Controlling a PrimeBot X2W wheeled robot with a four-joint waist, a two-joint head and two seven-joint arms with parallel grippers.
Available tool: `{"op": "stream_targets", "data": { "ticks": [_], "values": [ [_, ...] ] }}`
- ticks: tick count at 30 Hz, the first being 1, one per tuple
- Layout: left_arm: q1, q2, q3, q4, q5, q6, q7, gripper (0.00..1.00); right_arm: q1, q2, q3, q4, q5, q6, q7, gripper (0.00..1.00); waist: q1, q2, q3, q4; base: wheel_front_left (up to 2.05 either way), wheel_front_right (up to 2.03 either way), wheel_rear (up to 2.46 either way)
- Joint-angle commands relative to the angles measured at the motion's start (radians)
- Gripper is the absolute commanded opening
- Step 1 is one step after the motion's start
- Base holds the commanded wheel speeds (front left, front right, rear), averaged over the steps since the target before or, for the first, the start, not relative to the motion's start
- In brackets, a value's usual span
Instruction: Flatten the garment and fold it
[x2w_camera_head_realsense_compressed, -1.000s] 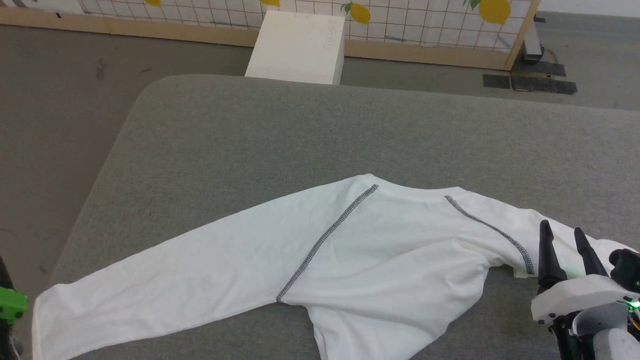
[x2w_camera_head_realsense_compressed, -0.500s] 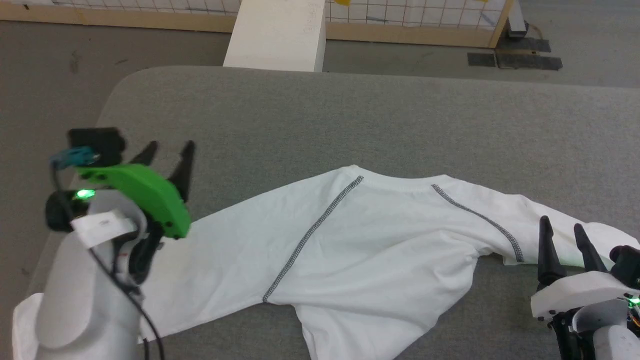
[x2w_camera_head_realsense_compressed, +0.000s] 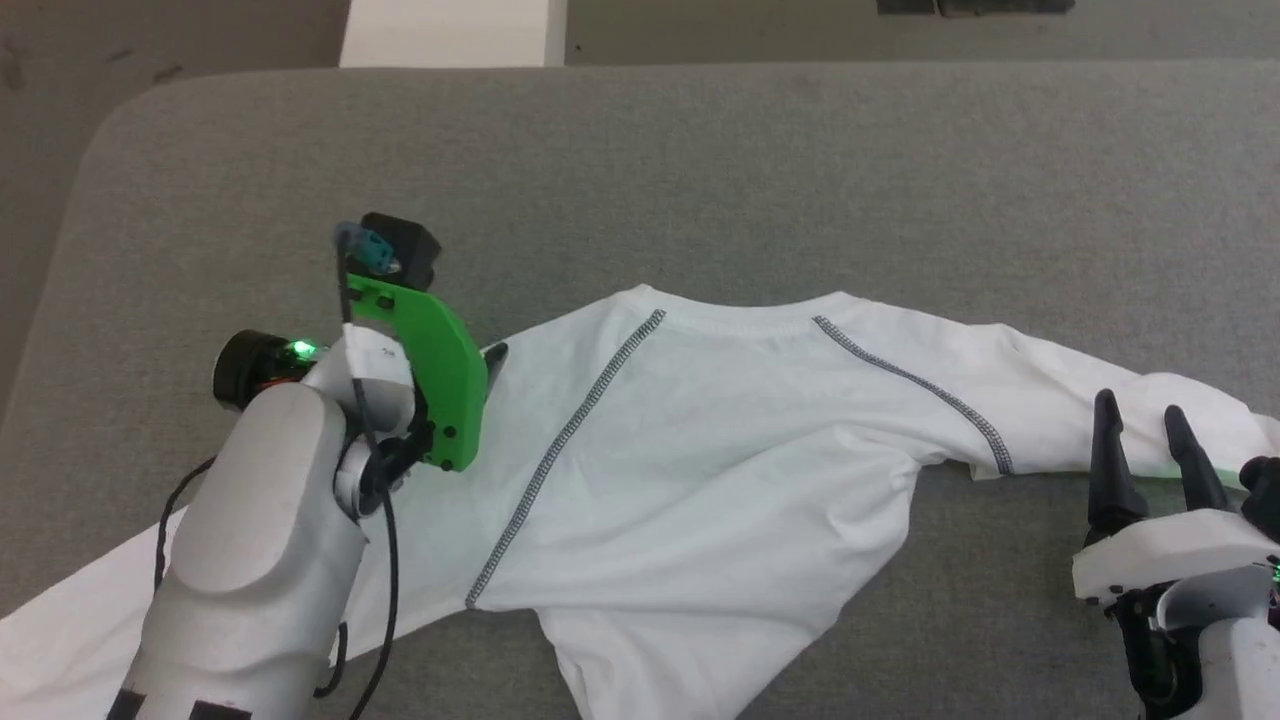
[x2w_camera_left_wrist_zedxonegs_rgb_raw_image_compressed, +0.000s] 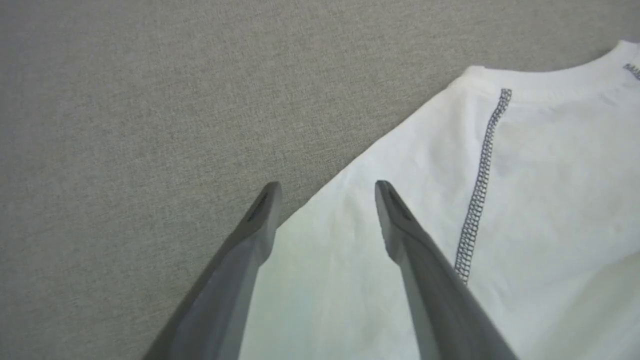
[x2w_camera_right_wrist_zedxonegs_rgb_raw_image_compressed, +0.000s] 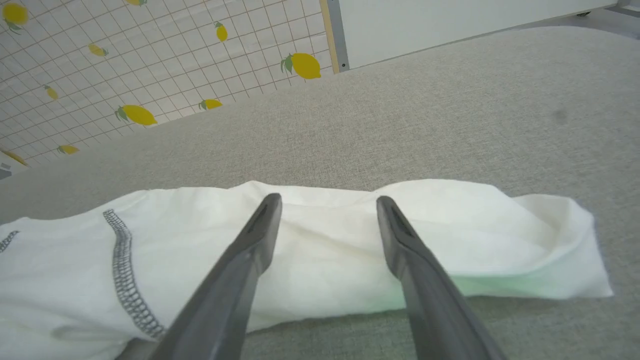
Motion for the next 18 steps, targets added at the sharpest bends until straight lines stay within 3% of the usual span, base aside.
{"op": "stream_targets", "data": {
  "ticks": [1, 12, 13, 14, 18],
  "values": [
    [-0.019, 0.009, -0.021, 0.017, -0.011, -0.005, 0.016, 1.00, -0.020, 0.000, 0.001, -0.006, 0.006, -0.001, -0.006, 1.00, 0.0000, -0.0001, 0.044, -0.031, 0.00, 0.00, 0.00],
    [-0.029, 0.038, -0.103, 0.127, 0.002, -0.006, 0.079, 1.00, -0.049, 0.000, 0.014, 0.003, 0.014, -0.001, -0.020, 1.00, 0.0000, -0.0001, 0.073, -0.046, 0.00, 0.00, 0.00],
    [-0.027, 0.036, -0.108, 0.135, -0.002, -0.006, 0.083, 0.38, -0.049, 0.000, 0.015, 0.005, 0.015, -0.001, -0.021, 1.00, 0.0000, -0.0001, 0.073, -0.045, 0.00, 0.00, 0.00],
    [-0.024, 0.033, -0.110, 0.142, -0.008, -0.006, 0.086, 0.00, -0.049, 0.000, 0.017, 0.006, 0.016, -0.001, -0.021, 1.00, 0.0000, -0.0001, 0.073, -0.044, 0.00, 0.00, 0.00],
    [-0.012, 0.022, -0.099, 0.156, -0.051, -0.007, 0.087, 0.00, -0.051, 0.000, 0.017, 0.011, 0.019, -0.001, -0.024, 1.00, 0.0000, -0.0001, 0.071, -0.040, 0.00, 0.00, 0.00]
  ]
}}
